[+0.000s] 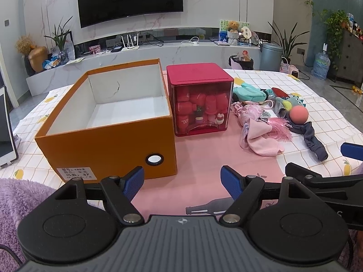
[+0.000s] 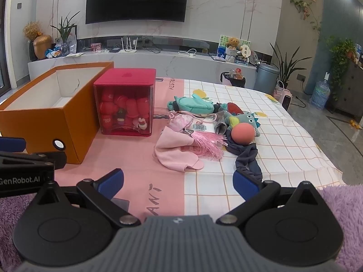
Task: Organize soft objects
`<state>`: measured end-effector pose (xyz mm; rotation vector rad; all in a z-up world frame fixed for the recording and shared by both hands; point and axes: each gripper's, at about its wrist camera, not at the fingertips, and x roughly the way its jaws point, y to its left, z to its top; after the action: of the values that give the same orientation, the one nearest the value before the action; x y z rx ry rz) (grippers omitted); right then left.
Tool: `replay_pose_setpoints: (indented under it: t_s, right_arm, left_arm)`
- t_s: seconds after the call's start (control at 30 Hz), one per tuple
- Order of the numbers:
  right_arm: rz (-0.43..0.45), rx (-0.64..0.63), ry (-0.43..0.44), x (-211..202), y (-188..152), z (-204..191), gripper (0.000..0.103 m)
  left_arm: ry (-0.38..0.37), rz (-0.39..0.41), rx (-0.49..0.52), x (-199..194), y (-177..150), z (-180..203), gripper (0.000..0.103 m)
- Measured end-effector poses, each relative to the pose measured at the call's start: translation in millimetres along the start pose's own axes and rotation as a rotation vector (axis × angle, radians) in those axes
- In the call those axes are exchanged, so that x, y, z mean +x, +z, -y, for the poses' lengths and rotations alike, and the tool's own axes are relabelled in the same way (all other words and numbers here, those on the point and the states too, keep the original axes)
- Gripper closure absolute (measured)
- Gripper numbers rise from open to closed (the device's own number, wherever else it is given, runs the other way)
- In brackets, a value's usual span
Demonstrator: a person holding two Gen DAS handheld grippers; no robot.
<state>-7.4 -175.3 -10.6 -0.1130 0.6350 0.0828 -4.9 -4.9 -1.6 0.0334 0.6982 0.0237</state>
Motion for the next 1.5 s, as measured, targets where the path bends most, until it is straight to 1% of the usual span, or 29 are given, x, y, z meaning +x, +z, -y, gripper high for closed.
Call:
replay_pose_setpoints:
  t_s: [0.37, 0.7, 0.8, 0.87, 0.97, 1.13, 1.27, 1.33, 1.43, 1.5]
  right_arm:
    - [0.004, 0.002, -0.008, 0, 1, 0, 0.003]
    - [0.008, 0.004, -0.036, -1, 3, 1, 0.003]
    - [-0.005, 0.015, -0.046, 1, 6, 3, 0.003]
    - [-0.024, 0.031, -0.035, 3, 9, 5, 0.003]
    - [-0.036, 0.07, -0.024, 5, 13, 13, 0.003]
    - [-0.037, 0.131, -0.02, 5, 28, 31, 0.003]
    - [-0.044, 0.143, -0.039, 8, 43, 50, 0.003]
    - [-0.064, 0.141, -0.032, 14, 52, 61, 0.003]
    - [-0.067, 0.134, -0.013, 24, 68, 79, 0.003]
    - [-0.062, 0.098, 0.005, 33, 78, 88, 0.003]
  left_arm:
    - [0.002, -0.004, 0.0, 0, 1, 0, 0.013]
    - [0.006, 0.005, 0.003, -1, 4, 3, 0.013]
    - [0.006, 0.0, 0.014, 0, 4, 4, 0.013]
    - [0.003, -0.001, 0.021, 0, 6, 5, 0.013]
    - [0.006, 0.007, 0.033, -1, 9, 7, 0.013]
    - [-0.03, -0.007, 0.031, 4, 19, 7, 0.013]
    - [-0.033, -0.008, 0.063, 9, 26, 14, 0.013]
    - [-0.04, -0.013, 0.081, 12, 29, 18, 0.013]
    - [-0.067, -0.023, 0.113, 18, 36, 26, 0.013]
    - [-0.122, -0.054, 0.119, 26, 43, 31, 0.012]
